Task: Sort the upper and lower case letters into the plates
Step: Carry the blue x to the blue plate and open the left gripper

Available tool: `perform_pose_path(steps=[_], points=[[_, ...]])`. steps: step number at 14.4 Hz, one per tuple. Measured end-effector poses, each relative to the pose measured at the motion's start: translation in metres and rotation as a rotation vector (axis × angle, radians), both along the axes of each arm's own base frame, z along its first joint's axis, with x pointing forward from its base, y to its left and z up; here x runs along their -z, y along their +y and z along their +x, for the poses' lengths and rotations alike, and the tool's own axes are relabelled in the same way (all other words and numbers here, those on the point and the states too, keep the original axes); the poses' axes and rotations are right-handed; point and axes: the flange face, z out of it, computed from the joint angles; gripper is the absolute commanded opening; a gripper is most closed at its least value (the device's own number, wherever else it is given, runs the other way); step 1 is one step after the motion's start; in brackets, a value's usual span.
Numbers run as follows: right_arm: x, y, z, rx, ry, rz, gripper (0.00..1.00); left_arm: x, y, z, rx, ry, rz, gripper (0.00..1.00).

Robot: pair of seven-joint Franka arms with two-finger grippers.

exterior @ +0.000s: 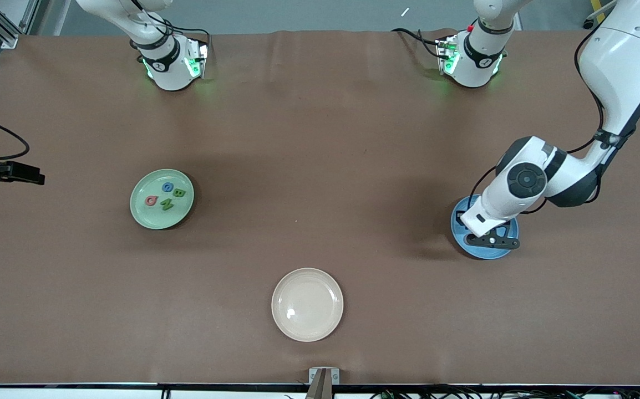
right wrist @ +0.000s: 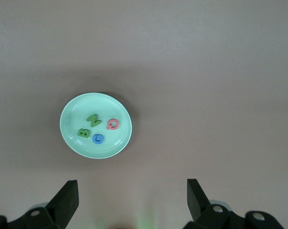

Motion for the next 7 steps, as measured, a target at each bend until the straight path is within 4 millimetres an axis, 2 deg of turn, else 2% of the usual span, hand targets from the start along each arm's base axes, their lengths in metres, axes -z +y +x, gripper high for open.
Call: perform_pose_path(steps=[3, 7], points=[[0.001, 0.003, -0.004, 0.001, 0.029, 0.017, 1.0, 0.014, 0.015, -0.004, 0.049, 0.008, -0.01, 0.04], [-0.009, 0.003, -0.008, -0.001, 0.019, 0.027, 1.0, 0.033, 0.02, -0.005, 0.069, 0.011, -0.025, 0.04]])
